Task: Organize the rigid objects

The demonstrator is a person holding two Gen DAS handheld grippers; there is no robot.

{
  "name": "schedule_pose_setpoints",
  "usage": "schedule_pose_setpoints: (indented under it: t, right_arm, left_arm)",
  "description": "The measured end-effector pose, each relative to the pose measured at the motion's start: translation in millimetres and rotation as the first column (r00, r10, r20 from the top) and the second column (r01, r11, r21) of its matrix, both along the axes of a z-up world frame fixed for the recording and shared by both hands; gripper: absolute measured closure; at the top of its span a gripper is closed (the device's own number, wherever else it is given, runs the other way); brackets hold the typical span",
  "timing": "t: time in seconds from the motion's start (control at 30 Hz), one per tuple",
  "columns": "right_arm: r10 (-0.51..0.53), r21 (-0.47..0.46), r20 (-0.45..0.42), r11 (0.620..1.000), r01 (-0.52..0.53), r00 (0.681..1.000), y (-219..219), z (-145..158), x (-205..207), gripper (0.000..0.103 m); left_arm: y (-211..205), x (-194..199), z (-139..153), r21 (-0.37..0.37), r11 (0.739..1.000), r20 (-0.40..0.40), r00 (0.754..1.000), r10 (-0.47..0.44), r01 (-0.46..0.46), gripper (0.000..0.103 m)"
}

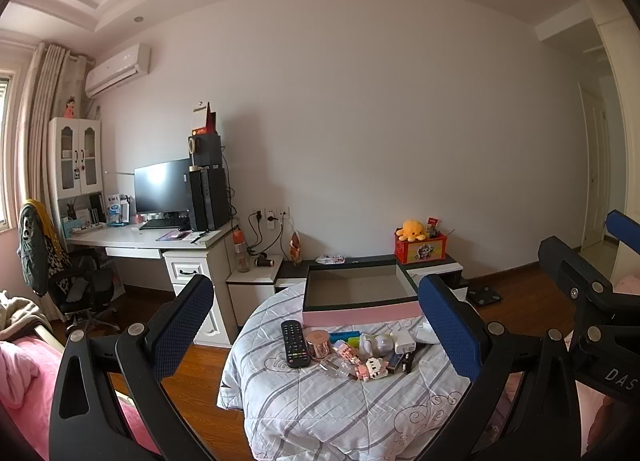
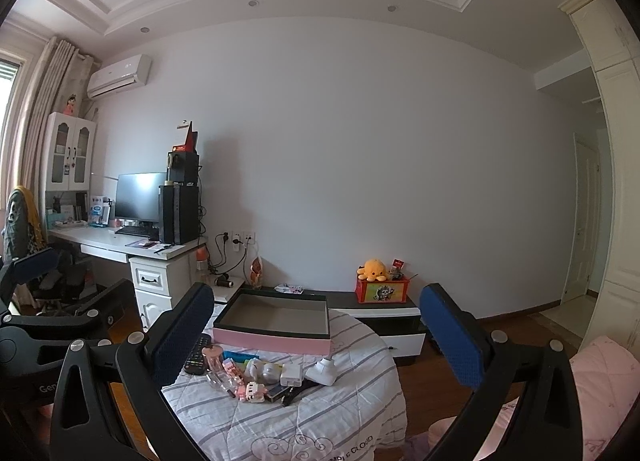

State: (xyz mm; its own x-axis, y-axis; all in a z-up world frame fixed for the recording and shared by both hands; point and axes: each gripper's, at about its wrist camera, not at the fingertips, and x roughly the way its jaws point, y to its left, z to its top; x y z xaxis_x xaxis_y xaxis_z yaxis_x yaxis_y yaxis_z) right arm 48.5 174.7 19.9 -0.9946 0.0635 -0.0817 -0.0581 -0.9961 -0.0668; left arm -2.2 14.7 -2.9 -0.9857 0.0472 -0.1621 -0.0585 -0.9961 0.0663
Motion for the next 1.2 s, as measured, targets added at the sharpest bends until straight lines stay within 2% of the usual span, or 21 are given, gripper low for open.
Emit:
schedule_pose_setpoints:
  t: [0.87,1.2]
  right_arm:
    - [-0.005,0.0,-0.001,1.0,0.005,1.0,1,-11,-6,0.0]
    - [-0.003,0.006,0.035,1.0,0.002,0.999,-2,-20,-20,0.0]
  left_arm:
    - [-5,5,2,-0.01,1.0,0.002,1.0,0.019,-0.019,0.0]
    - [-9,-11,-15,-0.014,1.0,0.035,0.999,0.029,-0.028,0.0]
